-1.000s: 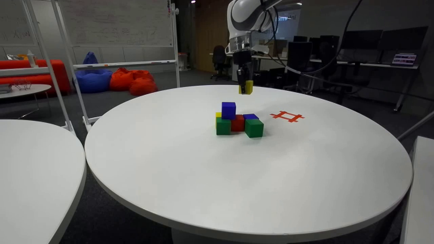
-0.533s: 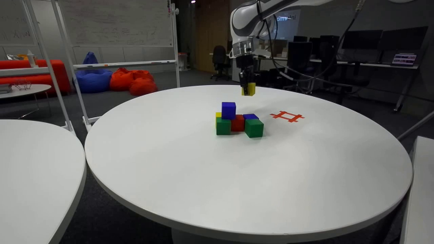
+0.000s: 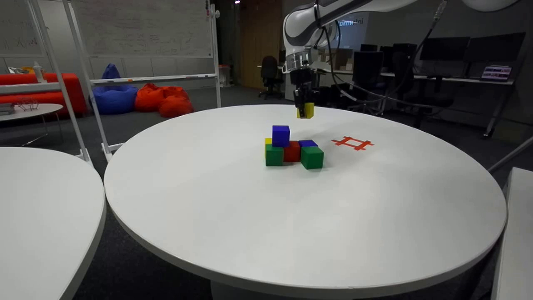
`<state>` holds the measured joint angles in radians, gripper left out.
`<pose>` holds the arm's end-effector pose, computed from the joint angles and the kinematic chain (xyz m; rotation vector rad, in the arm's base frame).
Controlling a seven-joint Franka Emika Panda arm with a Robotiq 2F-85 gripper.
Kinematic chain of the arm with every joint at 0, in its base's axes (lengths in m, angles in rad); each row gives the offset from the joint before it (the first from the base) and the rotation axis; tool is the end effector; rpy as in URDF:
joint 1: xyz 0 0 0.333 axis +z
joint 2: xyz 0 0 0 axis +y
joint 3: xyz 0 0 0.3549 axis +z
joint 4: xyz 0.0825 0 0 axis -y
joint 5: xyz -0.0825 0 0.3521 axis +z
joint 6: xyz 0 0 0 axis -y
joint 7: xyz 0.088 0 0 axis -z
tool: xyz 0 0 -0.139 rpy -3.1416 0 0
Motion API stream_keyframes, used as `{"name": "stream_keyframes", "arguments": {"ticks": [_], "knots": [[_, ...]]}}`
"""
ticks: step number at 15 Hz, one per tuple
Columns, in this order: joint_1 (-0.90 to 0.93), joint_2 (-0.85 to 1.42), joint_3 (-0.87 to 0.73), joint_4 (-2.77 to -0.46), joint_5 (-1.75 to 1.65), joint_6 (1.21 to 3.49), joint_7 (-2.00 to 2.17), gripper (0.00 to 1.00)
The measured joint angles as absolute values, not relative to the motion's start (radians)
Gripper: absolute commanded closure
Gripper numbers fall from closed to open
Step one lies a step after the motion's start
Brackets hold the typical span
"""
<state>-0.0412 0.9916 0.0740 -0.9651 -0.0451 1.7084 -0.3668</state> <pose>0.7507 -0.0008 0.2466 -3.0005 -0.5857 0.3673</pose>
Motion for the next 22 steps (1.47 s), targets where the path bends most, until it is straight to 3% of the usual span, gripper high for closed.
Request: {"name": "stream_keyframes", "arguments": {"ticks": [2, 3, 22], "knots": [[-0.041, 0.992, 0.074, -0.965, -0.045, 1.708, -0.367, 0.43], [-0.041, 0.992, 0.074, -0.965, -0.045, 1.708, -0.367, 0.68], [-0.128, 1.159, 0.072, -0.719, -0.003, 1.556, -0.367, 0.68]]}}
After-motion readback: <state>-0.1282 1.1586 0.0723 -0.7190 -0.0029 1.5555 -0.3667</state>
